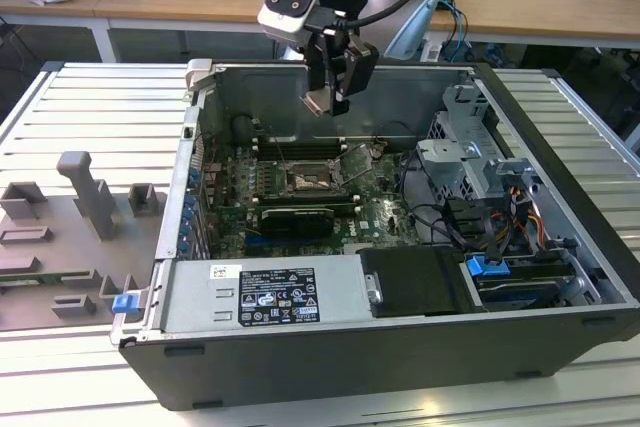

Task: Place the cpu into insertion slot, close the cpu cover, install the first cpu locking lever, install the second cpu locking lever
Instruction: 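Place the cpu into insertion slot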

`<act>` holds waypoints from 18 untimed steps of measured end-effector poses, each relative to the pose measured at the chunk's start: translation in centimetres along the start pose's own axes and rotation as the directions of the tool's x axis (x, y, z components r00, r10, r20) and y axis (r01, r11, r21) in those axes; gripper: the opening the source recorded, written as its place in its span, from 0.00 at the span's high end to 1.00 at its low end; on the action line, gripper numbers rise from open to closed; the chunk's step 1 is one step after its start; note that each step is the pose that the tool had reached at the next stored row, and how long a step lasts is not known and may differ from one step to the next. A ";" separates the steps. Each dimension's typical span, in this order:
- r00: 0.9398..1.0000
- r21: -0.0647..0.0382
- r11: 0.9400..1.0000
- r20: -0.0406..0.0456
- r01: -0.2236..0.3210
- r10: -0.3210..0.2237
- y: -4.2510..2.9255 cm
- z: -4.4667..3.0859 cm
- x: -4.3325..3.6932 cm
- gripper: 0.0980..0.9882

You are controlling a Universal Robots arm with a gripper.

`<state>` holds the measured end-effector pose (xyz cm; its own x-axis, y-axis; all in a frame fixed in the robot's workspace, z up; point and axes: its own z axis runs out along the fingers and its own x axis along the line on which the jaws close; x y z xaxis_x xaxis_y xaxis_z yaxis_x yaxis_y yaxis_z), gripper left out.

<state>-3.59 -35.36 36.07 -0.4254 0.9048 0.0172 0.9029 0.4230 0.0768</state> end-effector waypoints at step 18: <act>0.993 0.000 0.993 0.014 -0.114 0.114 -0.06 0.92 0.02 0.50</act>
<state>-3.59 -35.32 35.14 -0.3184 0.9479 0.0124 0.9456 0.3167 0.0741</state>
